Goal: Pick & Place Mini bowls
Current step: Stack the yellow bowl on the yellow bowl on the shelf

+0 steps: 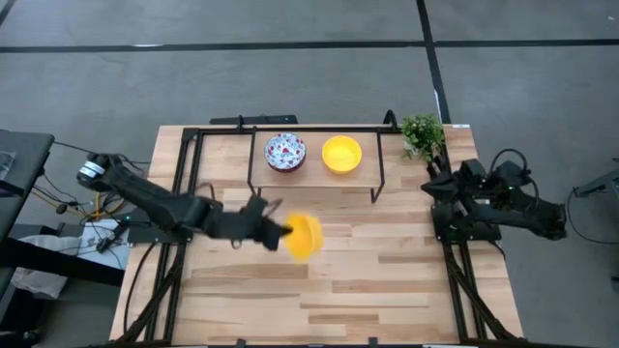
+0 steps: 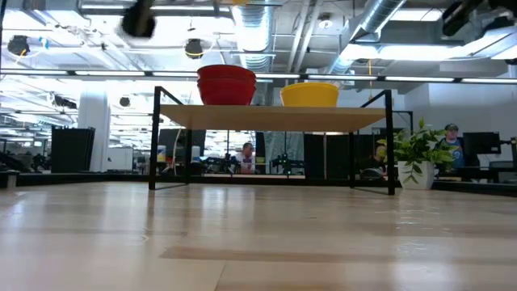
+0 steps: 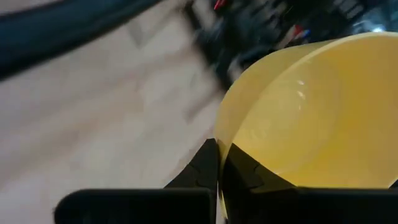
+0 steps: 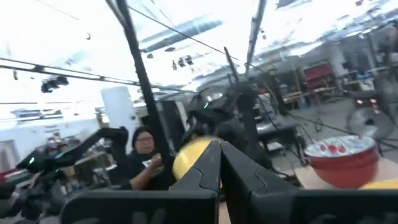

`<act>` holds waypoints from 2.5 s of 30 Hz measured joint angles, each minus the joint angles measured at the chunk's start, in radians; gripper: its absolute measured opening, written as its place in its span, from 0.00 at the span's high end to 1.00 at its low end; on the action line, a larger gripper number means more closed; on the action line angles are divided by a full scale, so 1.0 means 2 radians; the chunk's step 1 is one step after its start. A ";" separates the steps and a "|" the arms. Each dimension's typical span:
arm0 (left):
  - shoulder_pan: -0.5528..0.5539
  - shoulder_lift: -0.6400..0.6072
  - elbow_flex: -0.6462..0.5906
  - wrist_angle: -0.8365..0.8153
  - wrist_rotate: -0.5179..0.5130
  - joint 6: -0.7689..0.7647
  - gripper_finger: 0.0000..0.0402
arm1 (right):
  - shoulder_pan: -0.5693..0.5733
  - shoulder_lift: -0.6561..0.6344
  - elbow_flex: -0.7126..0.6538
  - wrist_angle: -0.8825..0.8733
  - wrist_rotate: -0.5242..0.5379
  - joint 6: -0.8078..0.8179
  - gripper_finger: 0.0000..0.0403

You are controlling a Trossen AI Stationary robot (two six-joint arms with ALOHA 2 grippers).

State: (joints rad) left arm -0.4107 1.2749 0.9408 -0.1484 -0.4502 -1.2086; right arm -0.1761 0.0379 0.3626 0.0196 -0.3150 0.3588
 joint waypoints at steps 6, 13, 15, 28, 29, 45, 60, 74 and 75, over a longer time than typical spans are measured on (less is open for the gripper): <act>0.072 0.015 0.100 0.000 -0.013 0.187 0.99 | 0.000 0.045 0.009 0.011 0.000 -0.001 1.00; 0.148 0.067 0.213 0.003 -0.030 0.376 0.99 | 0.000 0.163 0.097 0.005 0.017 -0.069 1.00; 0.167 0.084 0.240 0.009 -0.033 0.423 0.99 | 0.000 0.204 0.134 -0.012 0.031 -0.091 1.00; 0.258 0.136 0.330 0.028 -0.133 0.673 0.99 | 0.013 0.423 0.374 -0.181 0.229 -0.180 1.00; 0.267 0.136 0.330 0.029 -0.133 0.683 0.99 | 0.019 0.436 0.388 -0.183 0.254 -0.187 1.00; 0.336 0.136 0.330 0.035 -0.058 0.747 0.99 | 0.079 0.659 0.574 -0.189 0.567 -0.306 0.87; 0.335 0.135 0.330 0.047 -0.038 0.773 0.99 | 0.087 0.704 0.637 -0.190 0.608 -0.311 0.80; 0.336 0.138 0.330 0.053 -0.038 0.771 0.99 | 0.072 0.704 0.637 -0.190 0.600 -0.311 0.80; 0.336 0.138 0.330 0.053 -0.038 0.771 0.99 | 0.073 0.704 0.637 -0.190 0.599 -0.311 0.80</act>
State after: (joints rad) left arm 0.2604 1.5508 1.6001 -0.0433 -0.5262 0.3328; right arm -0.0307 1.4452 1.6371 -0.3611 0.8829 -0.2626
